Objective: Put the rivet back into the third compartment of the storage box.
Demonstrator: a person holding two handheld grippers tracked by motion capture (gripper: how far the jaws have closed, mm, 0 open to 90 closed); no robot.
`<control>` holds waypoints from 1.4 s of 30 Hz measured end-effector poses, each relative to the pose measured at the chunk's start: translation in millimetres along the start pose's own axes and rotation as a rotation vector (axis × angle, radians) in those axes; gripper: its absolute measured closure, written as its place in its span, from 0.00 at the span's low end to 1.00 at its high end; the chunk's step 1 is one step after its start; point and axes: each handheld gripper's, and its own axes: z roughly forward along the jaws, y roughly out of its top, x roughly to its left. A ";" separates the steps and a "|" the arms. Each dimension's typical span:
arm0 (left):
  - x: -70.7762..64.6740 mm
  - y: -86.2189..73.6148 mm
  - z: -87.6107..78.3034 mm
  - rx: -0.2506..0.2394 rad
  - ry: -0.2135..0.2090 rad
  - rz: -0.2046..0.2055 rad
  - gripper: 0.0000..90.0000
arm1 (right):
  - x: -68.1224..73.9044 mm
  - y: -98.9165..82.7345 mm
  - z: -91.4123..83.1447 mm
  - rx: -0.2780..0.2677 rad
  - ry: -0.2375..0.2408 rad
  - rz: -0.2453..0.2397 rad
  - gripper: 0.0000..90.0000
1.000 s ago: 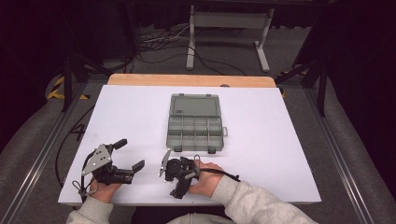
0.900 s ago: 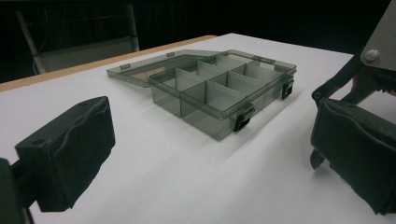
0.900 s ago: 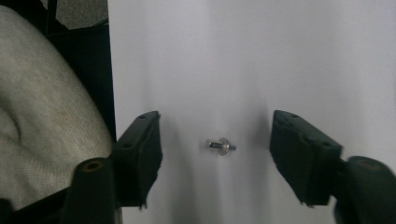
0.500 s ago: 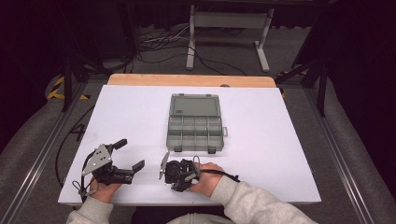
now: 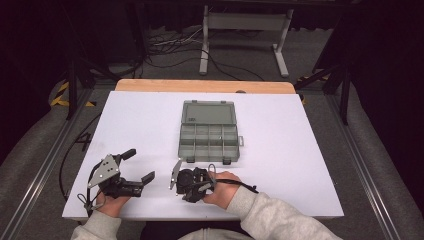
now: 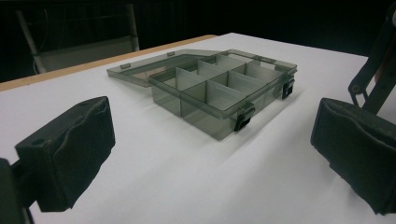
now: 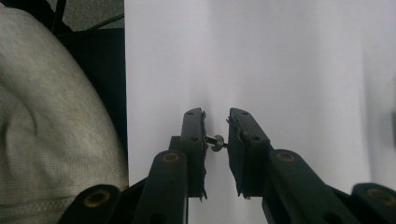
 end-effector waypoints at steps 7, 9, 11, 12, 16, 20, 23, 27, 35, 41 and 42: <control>0.0 0.0 0.0 0.001 0.000 0.000 0.00 | -5.9 3.6 -21.4 -0.028 -0.016 0.004 0.85; 0.0 0.0 0.0 0.001 0.000 0.000 0.00 | -6.6 4.0 -23.8 -0.031 -0.020 0.007 0.85; 0.0 0.0 0.0 0.001 0.000 -0.001 0.00 | -8.9 4.7 -29.1 -0.036 -0.027 0.009 0.85; 0.1 0.0 0.0 0.001 0.000 -0.001 0.00 | -9.9 5.0 -31.4 -0.039 -0.028 0.011 0.85; 0.2 -0.1 0.0 0.000 0.000 -0.003 0.00 | -13.9 6.5 -42.0 -0.050 -0.042 0.002 0.85; 0.1 -0.1 0.0 0.001 0.000 -0.001 0.00 | -16.3 8.6 -54.5 -0.061 -0.053 0.012 0.85; 0.1 0.0 0.0 0.001 0.000 -0.002 0.00 | -18.7 9.5 -61.0 -0.071 -0.063 0.013 0.85; 0.1 0.0 -0.2 0.001 0.000 -0.002 0.00 | -24.1 10.0 -71.1 -0.085 -0.071 0.019 0.85; 0.3 -0.1 -0.1 0.001 0.001 -0.003 0.00 | -42.3 7.6 -89.5 -0.104 -0.090 0.048 0.85; 0.4 -0.1 0.0 0.001 0.000 0.000 0.00 | -58.7 5.3 -102.5 -0.118 -0.118 0.078 0.85; 0.4 -0.2 -0.1 0.002 0.001 -0.002 0.00 | -62.8 4.8 -105.6 -0.123 -0.129 0.085 0.85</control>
